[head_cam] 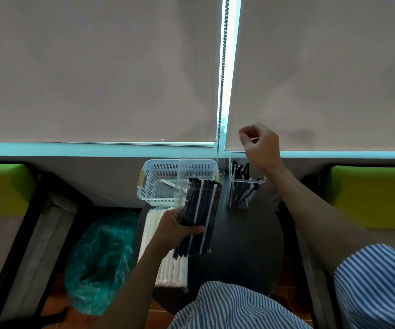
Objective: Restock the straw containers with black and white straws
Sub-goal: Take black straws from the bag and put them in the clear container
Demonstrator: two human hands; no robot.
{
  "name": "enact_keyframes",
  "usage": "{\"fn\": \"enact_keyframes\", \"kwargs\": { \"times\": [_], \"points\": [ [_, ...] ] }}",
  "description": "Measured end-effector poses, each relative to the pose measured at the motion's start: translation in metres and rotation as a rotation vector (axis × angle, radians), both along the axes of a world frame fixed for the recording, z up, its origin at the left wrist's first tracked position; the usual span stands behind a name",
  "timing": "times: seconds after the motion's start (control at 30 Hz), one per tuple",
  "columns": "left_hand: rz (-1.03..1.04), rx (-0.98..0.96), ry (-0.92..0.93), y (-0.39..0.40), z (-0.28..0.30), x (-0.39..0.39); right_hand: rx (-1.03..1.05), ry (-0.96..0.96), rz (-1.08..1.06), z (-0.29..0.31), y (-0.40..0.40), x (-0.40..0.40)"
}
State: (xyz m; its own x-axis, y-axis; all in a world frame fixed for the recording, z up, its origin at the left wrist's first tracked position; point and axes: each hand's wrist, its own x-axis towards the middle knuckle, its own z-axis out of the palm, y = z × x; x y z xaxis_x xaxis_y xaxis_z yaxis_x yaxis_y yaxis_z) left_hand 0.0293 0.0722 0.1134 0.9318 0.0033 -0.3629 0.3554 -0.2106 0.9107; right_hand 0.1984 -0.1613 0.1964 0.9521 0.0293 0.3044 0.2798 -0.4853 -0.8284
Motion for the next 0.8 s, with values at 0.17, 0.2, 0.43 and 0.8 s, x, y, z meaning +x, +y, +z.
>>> {"fn": "enact_keyframes", "kwargs": {
  "times": [0.17,0.2,0.43,0.8],
  "points": [
    [-0.018,0.007,-0.001,-0.002,-0.001,0.001,-0.226,0.171,0.468,0.041,0.022,-0.024],
    [-0.022,0.01,-0.003,-0.002,0.0,0.0,-0.362,0.168,0.536,0.043,0.026,-0.028],
    [-0.06,0.05,0.0,-0.001,0.0,0.0,-0.635,0.321,0.731,0.037,0.042,-0.049],
    [-0.091,0.068,0.013,0.002,-0.002,0.0,-0.598,0.373,0.72,0.028,0.048,-0.051]
  ]
}}
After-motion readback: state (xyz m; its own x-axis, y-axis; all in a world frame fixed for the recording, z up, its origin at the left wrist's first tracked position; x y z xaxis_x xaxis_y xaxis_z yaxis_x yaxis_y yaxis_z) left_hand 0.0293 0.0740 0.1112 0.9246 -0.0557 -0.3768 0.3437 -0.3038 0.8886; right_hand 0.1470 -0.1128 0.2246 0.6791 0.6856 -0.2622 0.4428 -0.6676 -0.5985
